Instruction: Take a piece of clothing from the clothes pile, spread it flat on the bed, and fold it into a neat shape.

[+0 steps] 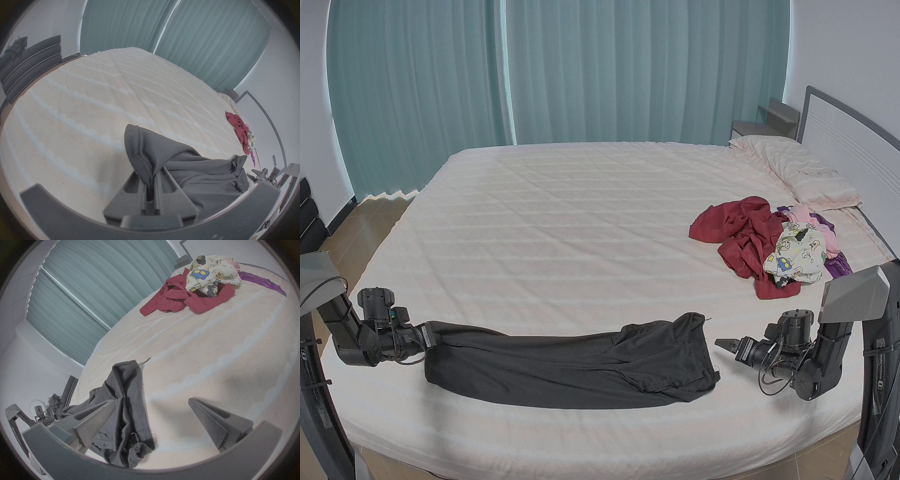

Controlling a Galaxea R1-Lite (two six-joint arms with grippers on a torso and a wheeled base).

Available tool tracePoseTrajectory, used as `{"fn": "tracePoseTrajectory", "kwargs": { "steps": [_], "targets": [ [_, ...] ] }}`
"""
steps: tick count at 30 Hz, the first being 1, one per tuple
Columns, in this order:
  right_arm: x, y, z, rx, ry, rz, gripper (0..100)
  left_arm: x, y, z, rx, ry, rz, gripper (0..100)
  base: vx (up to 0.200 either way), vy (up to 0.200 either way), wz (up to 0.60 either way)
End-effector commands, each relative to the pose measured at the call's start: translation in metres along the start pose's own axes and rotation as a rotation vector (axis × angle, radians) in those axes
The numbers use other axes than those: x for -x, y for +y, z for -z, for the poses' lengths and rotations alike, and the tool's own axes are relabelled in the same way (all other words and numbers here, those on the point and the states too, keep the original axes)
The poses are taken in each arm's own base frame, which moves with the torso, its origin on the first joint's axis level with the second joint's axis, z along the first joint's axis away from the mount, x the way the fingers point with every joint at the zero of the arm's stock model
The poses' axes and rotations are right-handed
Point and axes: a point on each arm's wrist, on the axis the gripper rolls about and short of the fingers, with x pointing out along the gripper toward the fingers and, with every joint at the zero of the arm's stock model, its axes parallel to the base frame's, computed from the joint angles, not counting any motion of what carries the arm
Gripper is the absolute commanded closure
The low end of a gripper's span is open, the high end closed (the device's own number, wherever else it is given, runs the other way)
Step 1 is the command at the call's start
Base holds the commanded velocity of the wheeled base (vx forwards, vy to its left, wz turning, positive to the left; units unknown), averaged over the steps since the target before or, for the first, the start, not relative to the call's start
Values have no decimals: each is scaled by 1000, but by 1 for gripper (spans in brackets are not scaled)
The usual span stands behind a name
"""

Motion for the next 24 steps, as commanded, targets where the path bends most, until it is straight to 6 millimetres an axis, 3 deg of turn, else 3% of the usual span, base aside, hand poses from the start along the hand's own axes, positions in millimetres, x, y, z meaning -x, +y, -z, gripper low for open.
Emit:
{"fn": "tracePoseTrajectory", "kwargs": {
  "steps": [1,5,9,14,18,20,24],
  "targets": [
    [0,0,-1,-1,-2,-1,0,9,12,-9,19,-22,-30,100,0,0,0],
    [0,0,-1,-1,-2,-1,0,14,31,-11,-13,-29,-64,100,0,0,0],
    [0,0,0,-1,-1,0,0,19,38,-15,-1,-34,-81,100,0,0,0],
    [0,-1,0,-1,0,1,0,37,48,-37,28,-54,-120,100,0,0,0],
    [1,0,0,-1,-1,0,0,70,60,-61,8,-43,-174,100,0,0,0],
    [1,0,0,-1,-1,0,0,80,59,-67,-1,-41,-183,100,0,0,0],
    [0,0,-1,-1,-2,-1,0,104,39,-73,4,-16,-196,100,0,0,0]
  ]
}}
